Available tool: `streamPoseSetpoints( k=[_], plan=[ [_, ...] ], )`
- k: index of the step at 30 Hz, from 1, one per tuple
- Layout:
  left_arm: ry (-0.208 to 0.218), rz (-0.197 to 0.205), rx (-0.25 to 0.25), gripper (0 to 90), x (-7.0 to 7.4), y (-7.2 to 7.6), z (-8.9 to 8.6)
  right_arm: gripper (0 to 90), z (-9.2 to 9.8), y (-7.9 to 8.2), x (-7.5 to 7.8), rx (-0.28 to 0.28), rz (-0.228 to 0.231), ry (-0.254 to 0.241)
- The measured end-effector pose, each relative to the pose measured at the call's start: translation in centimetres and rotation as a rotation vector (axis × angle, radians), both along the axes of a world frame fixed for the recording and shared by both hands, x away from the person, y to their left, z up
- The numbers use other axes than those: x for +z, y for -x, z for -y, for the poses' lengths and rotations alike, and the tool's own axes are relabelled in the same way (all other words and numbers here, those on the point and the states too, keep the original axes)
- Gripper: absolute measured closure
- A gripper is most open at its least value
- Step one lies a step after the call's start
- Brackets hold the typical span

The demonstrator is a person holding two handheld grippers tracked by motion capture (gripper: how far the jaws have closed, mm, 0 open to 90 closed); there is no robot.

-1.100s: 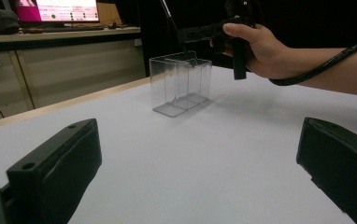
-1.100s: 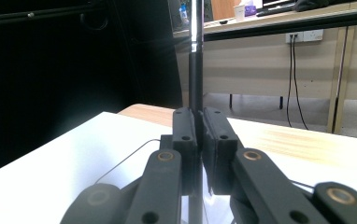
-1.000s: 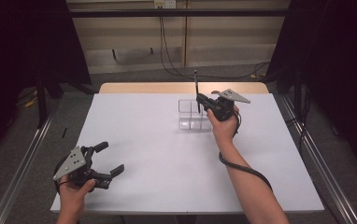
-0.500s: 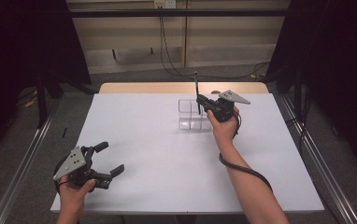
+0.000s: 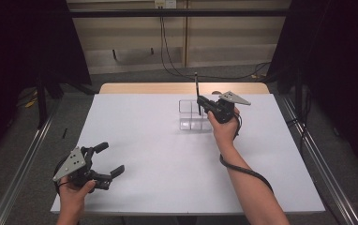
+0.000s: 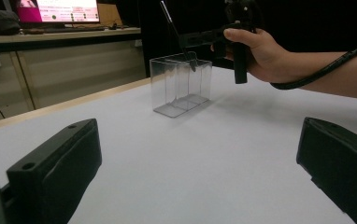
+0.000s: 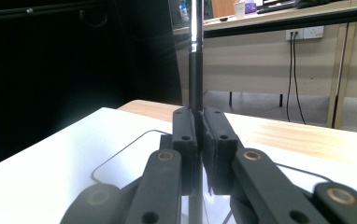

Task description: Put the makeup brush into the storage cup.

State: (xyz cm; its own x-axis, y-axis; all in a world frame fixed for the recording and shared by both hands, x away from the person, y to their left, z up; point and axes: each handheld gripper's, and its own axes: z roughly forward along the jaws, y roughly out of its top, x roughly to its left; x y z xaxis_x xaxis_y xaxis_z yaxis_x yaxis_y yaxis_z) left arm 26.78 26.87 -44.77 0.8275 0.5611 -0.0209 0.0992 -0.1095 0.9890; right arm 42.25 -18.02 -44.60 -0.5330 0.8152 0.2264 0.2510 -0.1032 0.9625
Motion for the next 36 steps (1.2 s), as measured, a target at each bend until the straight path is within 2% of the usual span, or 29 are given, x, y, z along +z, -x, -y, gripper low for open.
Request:
streamPoseSetpoints(
  k=[26, 36],
  plan=[
    [0.007, 0.001, 0.001, 0.0, 0.05, 0.03, 0.05, 84.4, 0.54, 0.47, -0.40, 0.002, -0.004, -0.006],
    [-0.002, 0.002, 0.003, 0.0, 0.08, 0.02, -0.07, 84.4, 0.48, 0.60, -0.43, 0.008, -0.005, -0.006]
  ],
)
